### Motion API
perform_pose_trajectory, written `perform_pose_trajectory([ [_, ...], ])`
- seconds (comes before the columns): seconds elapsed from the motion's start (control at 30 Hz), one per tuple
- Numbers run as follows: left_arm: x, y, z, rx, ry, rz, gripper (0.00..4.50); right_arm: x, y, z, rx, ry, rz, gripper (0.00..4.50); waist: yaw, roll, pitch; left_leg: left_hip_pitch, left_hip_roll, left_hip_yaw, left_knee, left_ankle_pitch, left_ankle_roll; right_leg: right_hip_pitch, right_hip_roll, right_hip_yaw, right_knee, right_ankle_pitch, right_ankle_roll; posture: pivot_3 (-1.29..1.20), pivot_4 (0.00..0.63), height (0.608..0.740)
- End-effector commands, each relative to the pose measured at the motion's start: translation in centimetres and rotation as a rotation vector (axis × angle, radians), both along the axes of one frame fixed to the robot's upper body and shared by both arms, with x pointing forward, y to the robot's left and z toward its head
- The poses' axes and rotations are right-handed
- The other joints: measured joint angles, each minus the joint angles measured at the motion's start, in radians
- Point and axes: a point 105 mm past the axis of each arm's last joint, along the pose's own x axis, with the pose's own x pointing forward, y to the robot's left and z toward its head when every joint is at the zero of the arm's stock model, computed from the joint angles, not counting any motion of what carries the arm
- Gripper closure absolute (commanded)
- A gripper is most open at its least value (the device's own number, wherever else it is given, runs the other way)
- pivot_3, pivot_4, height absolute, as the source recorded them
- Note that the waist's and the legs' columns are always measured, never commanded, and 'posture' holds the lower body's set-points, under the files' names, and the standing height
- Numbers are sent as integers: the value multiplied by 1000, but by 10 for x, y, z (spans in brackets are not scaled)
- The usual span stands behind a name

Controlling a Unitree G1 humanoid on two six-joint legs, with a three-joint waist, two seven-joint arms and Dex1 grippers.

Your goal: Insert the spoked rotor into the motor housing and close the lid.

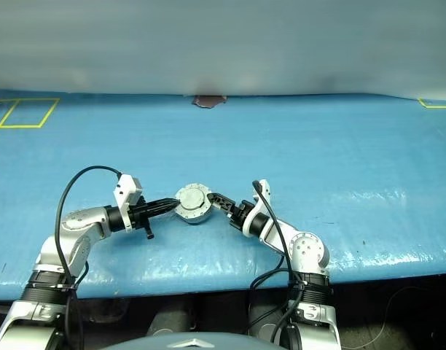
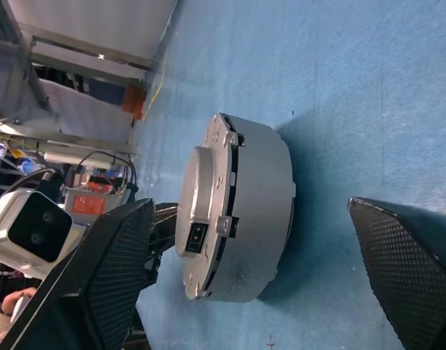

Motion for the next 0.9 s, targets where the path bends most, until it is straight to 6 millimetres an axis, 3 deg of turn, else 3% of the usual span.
perform_pose_trajectory([
  [0.03, -1, 1, -7, 33, 14, 9, 4500, -17, 51, 3, 135, 54, 96, 17, -4, 0, 0, 0, 0, 0, 0, 0, 0, 0, 0, 0, 0, 0, 0, 0, 150, 740],
  [0.17, -1, 1, -6, 35, 10, 13, 4500, -15, 53, 0, 134, 63, 95, 17, -10, 0, 0, 0, 0, 0, -1, 0, 0, 0, 0, 0, 0, 0, 0, 0, 150, 740],
  [0.2, -1, 2, -6, 36, 10, 14, 4500, -14, 52, 0, 135, 65, 93, 190, -11, 0, 0, 0, 0, 0, -1, 0, 0, 0, 0, 0, 0, 0, 0, 0, 150, 740],
  [0.4, -2, 2, -8, 35, 12, 16, 4500, -11, 49, 5, 179, 52, 76, 1943, -12, 0, 0, -1, 0, 0, -1, 0, 0, -1, 0, 0, 0, 0, 0, 0, 150, 740],
  [0.9, -2, 0, -8, 36, 10, 7, 4500, -5, 40, 15, 255, 41, 17, 1943, -12, 0, 0, -2, 0, 0, -2, 0, 0, -2, 0, 0, -1, 0, 0, 0, 150, 740],
])
